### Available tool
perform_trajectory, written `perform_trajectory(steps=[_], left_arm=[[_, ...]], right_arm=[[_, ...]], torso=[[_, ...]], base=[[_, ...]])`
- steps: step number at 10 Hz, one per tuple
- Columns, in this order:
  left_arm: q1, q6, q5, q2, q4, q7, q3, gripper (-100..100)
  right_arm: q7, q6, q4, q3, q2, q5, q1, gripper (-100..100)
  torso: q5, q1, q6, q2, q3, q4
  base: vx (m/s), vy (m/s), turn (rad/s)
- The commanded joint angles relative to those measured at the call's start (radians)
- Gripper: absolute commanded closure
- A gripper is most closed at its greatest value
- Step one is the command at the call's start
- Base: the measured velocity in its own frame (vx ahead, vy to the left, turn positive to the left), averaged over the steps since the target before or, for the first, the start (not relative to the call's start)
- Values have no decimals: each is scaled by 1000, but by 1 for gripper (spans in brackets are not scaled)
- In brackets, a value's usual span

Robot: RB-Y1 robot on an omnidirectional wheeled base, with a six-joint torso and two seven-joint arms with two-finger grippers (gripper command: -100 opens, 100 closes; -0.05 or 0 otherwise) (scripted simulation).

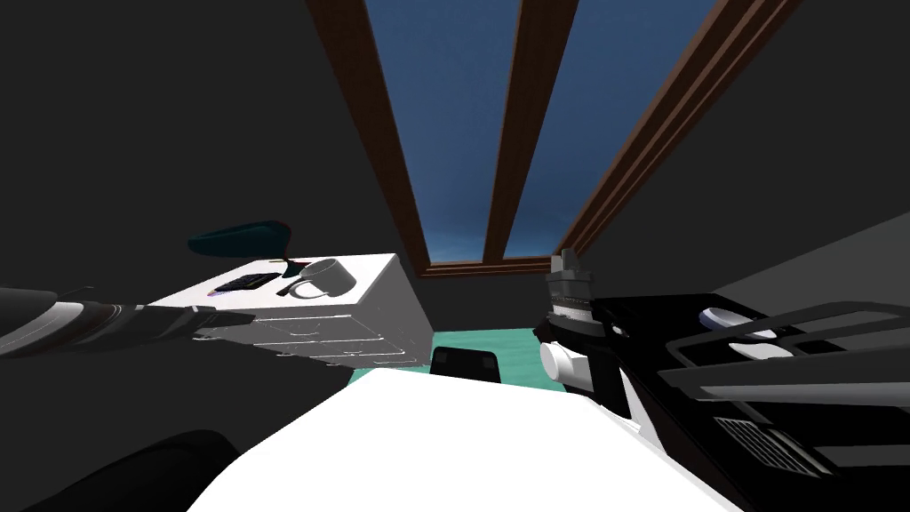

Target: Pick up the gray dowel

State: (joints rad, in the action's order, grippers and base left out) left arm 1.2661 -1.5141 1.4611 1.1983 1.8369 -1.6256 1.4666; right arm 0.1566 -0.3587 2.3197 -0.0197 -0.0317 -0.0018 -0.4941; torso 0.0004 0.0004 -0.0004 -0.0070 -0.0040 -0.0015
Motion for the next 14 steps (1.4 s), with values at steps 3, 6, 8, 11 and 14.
perform_trajectory(steps=[3,6,8,11,14], left_arm=[[36,-106,43,80,-22,-52,43,-100],[42,-133,49,96,-26,-61,47,-100],[40,-112,62,104,-41,-44,16,-100],[36,-62,87,117,-69,-5,-47,-100],[36,-71,82,116,-62,-9,-34,100]], right_arm=[[0,0,0,0,0,0,0,0],[0,0,0,0,0,0,0,0],[0,0,0,0,0,0,0,0],[0,0,0,0,0,0,0,0],[0,0,0,0,0,0,0,0]], torso=[[1,3,0,-7,-4,-2],[0,1,-1,-4,-3,-1],[0,-3,-1,4,2,1],[-1,-3,-1,15,9,4],[1,-2,-3,10,6,3]], base=[[184,73,-260],[113,50,-109],[-25,6,-92],[-140,3,-218],[-20,3,-11]])
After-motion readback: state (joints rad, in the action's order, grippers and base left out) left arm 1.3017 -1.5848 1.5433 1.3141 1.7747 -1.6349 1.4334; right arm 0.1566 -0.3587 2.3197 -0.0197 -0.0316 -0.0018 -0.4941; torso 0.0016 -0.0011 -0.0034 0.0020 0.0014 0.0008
